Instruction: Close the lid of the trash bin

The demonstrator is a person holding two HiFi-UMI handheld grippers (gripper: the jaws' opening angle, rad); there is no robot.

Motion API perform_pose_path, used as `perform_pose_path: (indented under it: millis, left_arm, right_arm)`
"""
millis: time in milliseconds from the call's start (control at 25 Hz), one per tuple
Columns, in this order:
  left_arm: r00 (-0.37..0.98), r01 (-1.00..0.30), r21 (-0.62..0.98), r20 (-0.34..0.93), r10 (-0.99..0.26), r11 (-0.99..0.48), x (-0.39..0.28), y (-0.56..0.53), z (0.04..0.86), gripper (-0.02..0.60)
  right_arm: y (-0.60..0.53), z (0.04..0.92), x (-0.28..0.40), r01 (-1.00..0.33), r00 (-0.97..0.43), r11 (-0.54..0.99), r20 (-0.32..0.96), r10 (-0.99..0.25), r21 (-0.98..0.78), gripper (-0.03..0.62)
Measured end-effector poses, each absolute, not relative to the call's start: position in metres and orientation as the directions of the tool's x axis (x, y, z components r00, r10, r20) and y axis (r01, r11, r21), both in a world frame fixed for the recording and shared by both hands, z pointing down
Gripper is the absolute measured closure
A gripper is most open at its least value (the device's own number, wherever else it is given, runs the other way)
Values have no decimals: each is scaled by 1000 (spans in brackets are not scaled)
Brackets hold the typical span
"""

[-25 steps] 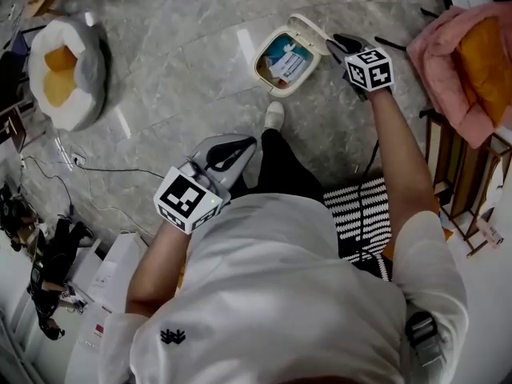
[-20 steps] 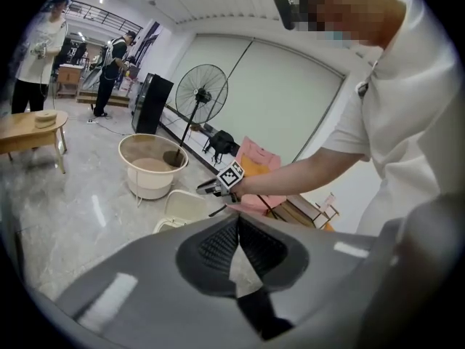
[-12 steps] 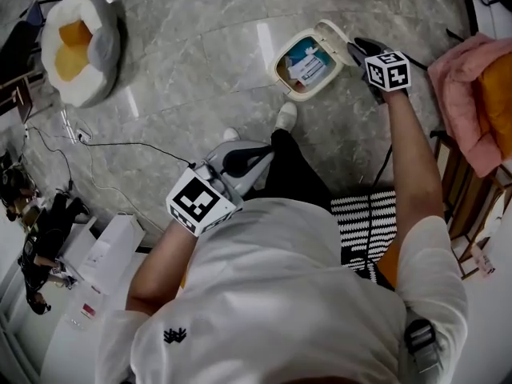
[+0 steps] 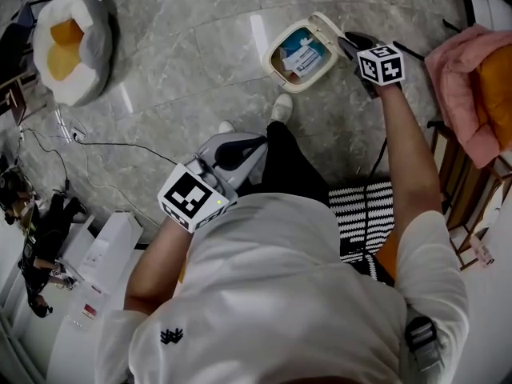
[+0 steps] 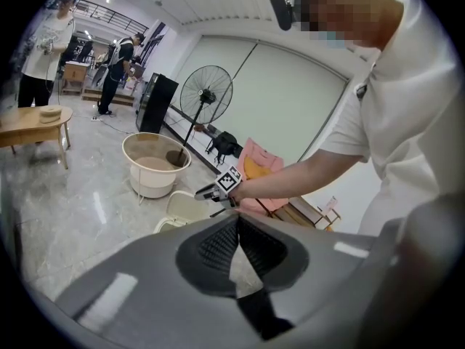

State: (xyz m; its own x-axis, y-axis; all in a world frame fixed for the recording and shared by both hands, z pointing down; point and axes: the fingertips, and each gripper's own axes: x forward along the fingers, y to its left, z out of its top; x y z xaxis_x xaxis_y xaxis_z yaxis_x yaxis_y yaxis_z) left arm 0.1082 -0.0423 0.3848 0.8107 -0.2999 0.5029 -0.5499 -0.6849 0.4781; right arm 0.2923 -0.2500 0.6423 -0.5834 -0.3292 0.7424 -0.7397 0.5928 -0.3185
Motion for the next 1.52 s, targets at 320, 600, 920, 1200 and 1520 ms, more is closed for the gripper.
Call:
perform_pose_path:
  millis: [320,600,920,1200,1520]
  left_arm:
    - [819,-544,497,490,-299,-676,103,-36,385,523]
    - [827,-543,507,462,-321,-669,92,-34,379,523]
    - [820,-554,505,466,-331,-661,76,-25,386,523]
    - [820,-557,510,466,-333,-656,64,-18,390,523]
    - [809,-571,501,480,-339,-650,47,-6,399,523]
  right_arm:
    - [-226,645,275,-723,-586,616,750,-305,-315,508]
    - [-209,650,260,-731,-578,606,756,-307,-313,508]
    - [-187,661,240,-738,-576,590,761,-298,-328,509]
    - [-171,673,224,-741,-569,582,773,-281,-334,510]
    - [-149,695,204,-741,-565,574,787,-250,-349,510]
